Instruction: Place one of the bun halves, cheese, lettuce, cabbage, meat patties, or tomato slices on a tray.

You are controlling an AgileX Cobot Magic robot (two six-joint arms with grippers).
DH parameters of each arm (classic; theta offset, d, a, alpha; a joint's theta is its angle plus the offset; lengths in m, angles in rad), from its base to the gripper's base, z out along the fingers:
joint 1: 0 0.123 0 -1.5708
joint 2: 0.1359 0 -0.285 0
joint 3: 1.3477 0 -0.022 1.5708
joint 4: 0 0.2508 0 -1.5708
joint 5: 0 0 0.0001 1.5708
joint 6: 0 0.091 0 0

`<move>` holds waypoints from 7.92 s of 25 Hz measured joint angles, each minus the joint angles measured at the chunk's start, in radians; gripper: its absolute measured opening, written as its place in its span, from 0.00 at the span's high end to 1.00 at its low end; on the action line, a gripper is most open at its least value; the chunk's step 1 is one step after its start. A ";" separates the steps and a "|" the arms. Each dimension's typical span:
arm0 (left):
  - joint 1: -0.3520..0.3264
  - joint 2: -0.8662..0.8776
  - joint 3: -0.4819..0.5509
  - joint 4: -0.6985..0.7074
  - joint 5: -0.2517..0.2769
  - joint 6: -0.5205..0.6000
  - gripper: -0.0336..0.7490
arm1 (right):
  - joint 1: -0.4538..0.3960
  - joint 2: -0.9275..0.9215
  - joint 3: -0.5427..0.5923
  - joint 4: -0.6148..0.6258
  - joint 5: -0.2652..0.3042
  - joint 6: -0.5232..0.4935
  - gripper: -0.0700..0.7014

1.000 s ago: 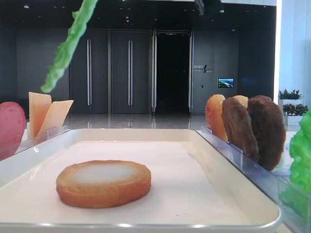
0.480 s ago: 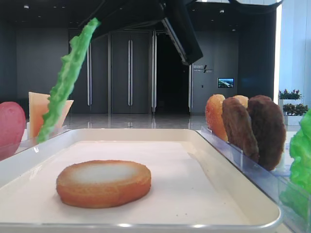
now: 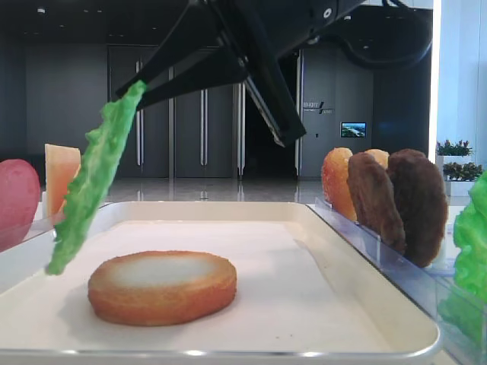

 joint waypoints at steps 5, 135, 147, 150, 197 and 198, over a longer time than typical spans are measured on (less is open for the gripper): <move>0.000 0.000 0.000 0.000 0.000 0.000 0.27 | -0.020 0.004 0.000 0.002 0.002 -0.017 0.86; 0.000 0.000 0.000 0.000 0.000 -0.014 0.27 | -0.071 -0.245 -0.099 -1.133 0.044 0.654 0.11; 0.000 0.000 0.000 0.000 0.000 -0.014 0.27 | -0.456 -0.245 -0.102 -1.266 0.078 0.725 0.11; 0.000 0.000 0.000 0.000 0.000 -0.014 0.27 | -0.541 -0.245 -0.102 -1.269 0.077 0.724 0.11; 0.000 0.000 0.000 0.000 0.000 -0.014 0.27 | -0.572 -1.343 -0.024 -1.350 0.279 0.644 0.14; 0.000 0.000 0.000 0.000 0.000 -0.014 0.27 | -0.572 -1.369 0.003 -1.350 0.281 0.642 0.14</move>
